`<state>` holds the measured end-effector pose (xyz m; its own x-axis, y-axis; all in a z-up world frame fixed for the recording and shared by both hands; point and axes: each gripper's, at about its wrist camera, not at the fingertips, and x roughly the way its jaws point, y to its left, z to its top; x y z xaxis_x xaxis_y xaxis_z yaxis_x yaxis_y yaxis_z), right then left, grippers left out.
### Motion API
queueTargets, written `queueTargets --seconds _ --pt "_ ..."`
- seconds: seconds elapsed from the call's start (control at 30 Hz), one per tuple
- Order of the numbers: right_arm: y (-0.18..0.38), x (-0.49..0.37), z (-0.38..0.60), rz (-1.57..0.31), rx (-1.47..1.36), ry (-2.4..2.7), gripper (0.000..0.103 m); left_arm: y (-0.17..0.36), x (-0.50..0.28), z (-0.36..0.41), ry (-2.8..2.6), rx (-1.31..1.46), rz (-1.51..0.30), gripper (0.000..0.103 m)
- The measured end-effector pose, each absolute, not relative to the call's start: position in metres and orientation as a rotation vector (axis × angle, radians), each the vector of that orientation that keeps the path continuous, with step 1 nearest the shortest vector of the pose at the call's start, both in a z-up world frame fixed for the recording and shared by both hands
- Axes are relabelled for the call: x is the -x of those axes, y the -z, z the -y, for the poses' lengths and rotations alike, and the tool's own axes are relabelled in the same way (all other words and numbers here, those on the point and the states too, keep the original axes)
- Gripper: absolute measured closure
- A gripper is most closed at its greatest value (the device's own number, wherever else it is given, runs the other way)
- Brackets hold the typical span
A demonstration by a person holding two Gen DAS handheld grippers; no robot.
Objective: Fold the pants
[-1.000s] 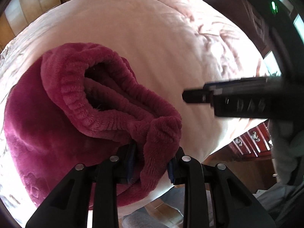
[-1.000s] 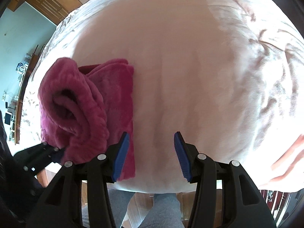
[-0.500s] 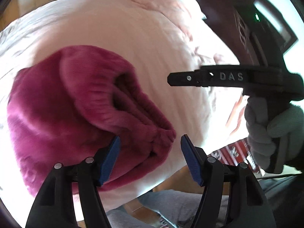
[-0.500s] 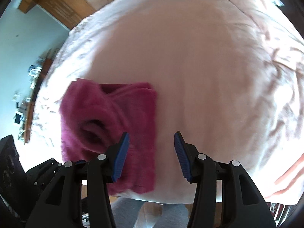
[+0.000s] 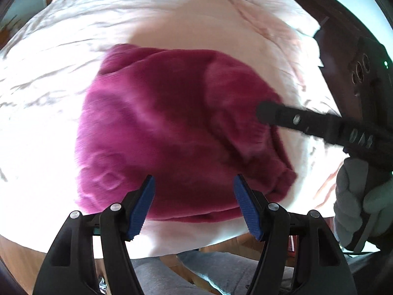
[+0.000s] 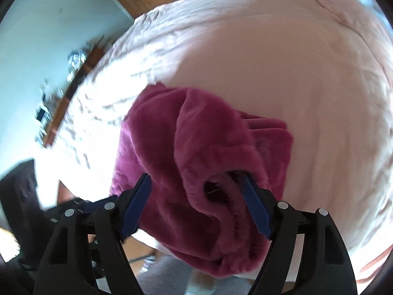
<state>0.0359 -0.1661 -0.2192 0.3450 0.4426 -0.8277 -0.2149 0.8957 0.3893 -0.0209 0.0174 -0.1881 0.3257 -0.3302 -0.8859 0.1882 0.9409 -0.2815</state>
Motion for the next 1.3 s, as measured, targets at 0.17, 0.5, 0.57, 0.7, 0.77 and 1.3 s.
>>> queueTargets --seconds 0.17,0.5,0.57,0.7,0.77,1.3 --pt "0.239 -0.044 0.158 -1.150 -0.128 -0.334 0.054 0.193 0.025 -0.036 0.277 0.134 -1.202 0.037" --pt "0.280 -0.075 0.237 -1.235 -0.351 -0.158 0.080 0.232 0.025 -0.033 0.283 0.041 -1.275 0.037" --pt "0.293 -0.078 0.237 -1.246 -0.334 -0.144 0.073 0.240 0.026 -0.026 0.300 -0.014 -1.288 0.037" --pt "0.295 -0.077 0.235 -1.232 -0.294 -0.147 0.067 0.243 0.027 -0.016 0.311 -0.085 -1.296 0.034" --pt "0.290 -0.072 0.236 -1.222 -0.289 -0.165 0.065 0.241 0.027 -0.018 0.316 -0.070 -1.302 0.033" --pt "0.265 0.009 0.199 -1.281 -0.073 -0.348 0.079 0.234 0.027 -0.011 0.332 -0.058 -1.318 0.033"
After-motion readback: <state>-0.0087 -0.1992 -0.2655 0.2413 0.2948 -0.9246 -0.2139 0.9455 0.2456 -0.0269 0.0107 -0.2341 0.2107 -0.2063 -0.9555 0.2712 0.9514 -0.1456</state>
